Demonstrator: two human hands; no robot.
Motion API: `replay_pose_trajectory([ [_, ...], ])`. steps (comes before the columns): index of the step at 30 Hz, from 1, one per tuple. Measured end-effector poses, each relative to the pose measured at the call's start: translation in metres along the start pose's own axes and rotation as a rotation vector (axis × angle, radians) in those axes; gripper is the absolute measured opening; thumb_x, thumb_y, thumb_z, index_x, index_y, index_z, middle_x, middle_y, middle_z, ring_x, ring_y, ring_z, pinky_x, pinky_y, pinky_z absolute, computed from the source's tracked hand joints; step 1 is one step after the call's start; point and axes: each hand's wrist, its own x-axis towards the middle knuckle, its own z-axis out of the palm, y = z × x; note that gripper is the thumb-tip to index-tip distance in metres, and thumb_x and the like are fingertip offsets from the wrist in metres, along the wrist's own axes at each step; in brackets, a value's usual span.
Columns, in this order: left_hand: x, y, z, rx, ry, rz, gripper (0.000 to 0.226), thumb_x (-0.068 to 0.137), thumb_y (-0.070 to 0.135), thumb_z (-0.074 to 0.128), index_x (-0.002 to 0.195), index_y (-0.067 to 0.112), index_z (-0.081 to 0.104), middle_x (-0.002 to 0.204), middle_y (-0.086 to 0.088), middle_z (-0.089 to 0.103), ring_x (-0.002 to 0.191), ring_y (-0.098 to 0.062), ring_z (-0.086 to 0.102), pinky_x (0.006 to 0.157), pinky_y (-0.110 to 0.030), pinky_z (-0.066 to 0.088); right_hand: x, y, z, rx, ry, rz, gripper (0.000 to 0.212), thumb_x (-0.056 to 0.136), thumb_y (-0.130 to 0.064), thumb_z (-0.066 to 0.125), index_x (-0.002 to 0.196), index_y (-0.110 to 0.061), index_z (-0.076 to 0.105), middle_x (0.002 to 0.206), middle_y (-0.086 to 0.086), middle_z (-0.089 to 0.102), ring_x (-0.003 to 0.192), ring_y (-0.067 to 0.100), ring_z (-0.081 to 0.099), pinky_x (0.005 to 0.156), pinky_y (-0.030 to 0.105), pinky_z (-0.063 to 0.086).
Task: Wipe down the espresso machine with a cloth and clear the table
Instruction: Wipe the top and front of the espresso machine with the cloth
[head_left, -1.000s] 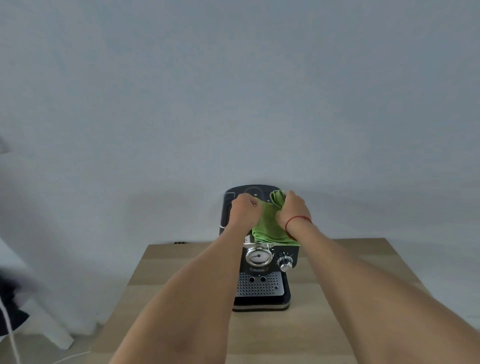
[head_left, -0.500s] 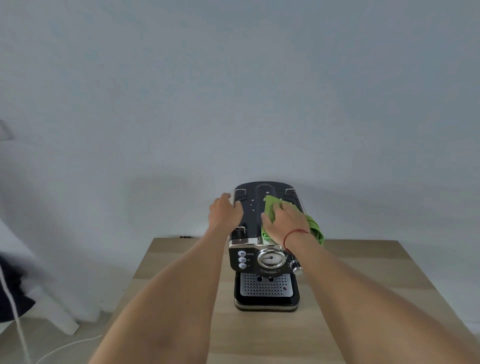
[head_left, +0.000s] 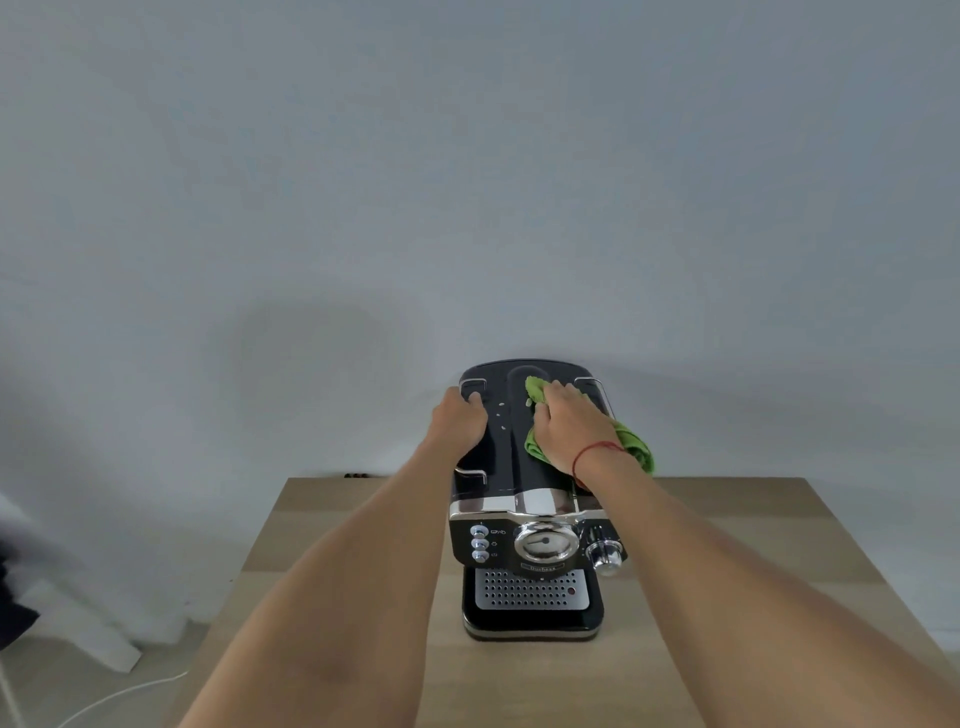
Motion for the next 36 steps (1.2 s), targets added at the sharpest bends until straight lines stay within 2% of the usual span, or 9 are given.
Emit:
replay_pose_trajectory([
  [5, 0.009, -0.003, 0.005, 0.014, 0.024, 0.009, 0.039, 0.102, 0.029, 0.037, 0.134, 0.007, 0.041, 0.13, -0.018, 0.053, 0.118, -0.035, 0.051, 0.091, -0.037, 0.039, 0.026, -0.001, 0.011, 0.105, 0.033, 0.057, 0.05, 0.102, -0.025, 0.023, 0.148, -0.006, 0.028, 0.157, 0.009, 0.027, 0.146, 0.023, 0.021, 0.121, 0.037, 0.017],
  [12, 0.01, -0.004, 0.002, -0.015, 0.027, -0.003, 0.04, 0.102, 0.03, 0.038, 0.134, 0.007, 0.042, 0.132, -0.018, 0.052, 0.118, -0.035, 0.051, 0.084, -0.031, 0.035, 0.032, -0.004, 0.01, 0.11, 0.028, 0.076, 0.048, 0.101, -0.025, 0.024, 0.144, -0.005, 0.033, 0.147, 0.012, 0.04, 0.137, 0.028, 0.036, 0.115, 0.042, 0.028],
  [16, 0.0, -0.006, 0.002, 0.024, 0.036, -0.02, 0.041, 0.102, 0.031, 0.039, 0.132, 0.004, 0.044, 0.131, -0.02, 0.053, 0.118, -0.036, 0.051, 0.089, -0.035, 0.04, 0.018, -0.006, 0.013, 0.077, 0.003, 0.069, 0.051, 0.101, -0.027, 0.023, 0.147, -0.006, 0.029, 0.151, 0.012, 0.034, 0.14, 0.027, 0.031, 0.118, 0.041, 0.022],
  [19, -0.008, -0.002, 0.001, 0.09, 0.055, -0.037, 0.045, 0.102, 0.032, 0.037, 0.131, -0.002, 0.042, 0.132, -0.024, 0.05, 0.12, -0.039, 0.05, 0.094, -0.04, 0.041, 0.005, -0.01, 0.018, 0.042, -0.023, 0.051, 0.055, 0.101, -0.029, 0.02, 0.152, -0.008, 0.017, 0.16, 0.008, 0.016, 0.148, 0.024, 0.014, 0.122, 0.038, 0.008],
  [21, -0.01, 0.003, 0.0, 0.122, 0.044, -0.051, 0.05, 0.103, 0.034, 0.034, 0.135, -0.003, 0.038, 0.136, -0.025, 0.047, 0.123, -0.04, 0.048, 0.097, -0.042, 0.04, -0.002, -0.01, 0.02, 0.058, -0.012, 0.02, 0.055, 0.101, -0.029, 0.02, 0.152, -0.009, 0.016, 0.161, 0.007, 0.013, 0.149, 0.022, 0.011, 0.122, 0.037, 0.007],
  [27, -0.005, 0.01, -0.001, 0.151, 0.022, -0.074, 0.059, 0.102, 0.041, 0.02, 0.141, 0.0, 0.037, 0.139, -0.025, 0.045, 0.127, -0.04, 0.043, 0.105, -0.045, 0.034, 0.002, -0.005, 0.014, 0.099, -0.013, -0.049, 0.052, 0.102, -0.026, 0.02, 0.152, -0.01, 0.02, 0.16, 0.006, 0.015, 0.148, 0.02, 0.012, 0.123, 0.035, 0.007],
  [32, 0.008, 0.006, 0.004, 0.066, 0.026, -0.109, 0.054, 0.102, 0.034, 0.015, 0.14, 0.004, 0.04, 0.142, -0.02, 0.044, 0.129, -0.037, 0.041, 0.107, -0.043, 0.03, 0.024, -0.003, 0.014, 0.144, 0.053, -0.075, 0.045, 0.102, -0.021, 0.027, 0.145, -0.01, 0.036, 0.153, 0.006, 0.033, 0.142, 0.021, 0.029, 0.12, 0.033, 0.018],
  [36, 0.014, 0.003, 0.006, 0.036, 0.025, -0.117, 0.054, 0.103, 0.033, 0.015, 0.139, 0.004, 0.042, 0.141, -0.019, 0.045, 0.13, -0.035, 0.041, 0.107, -0.042, 0.03, 0.053, -0.007, 0.014, 0.138, 0.058, -0.05, 0.045, 0.101, -0.022, 0.027, 0.142, -0.009, 0.04, 0.149, 0.007, 0.039, 0.138, 0.022, 0.035, 0.118, 0.036, 0.024],
])
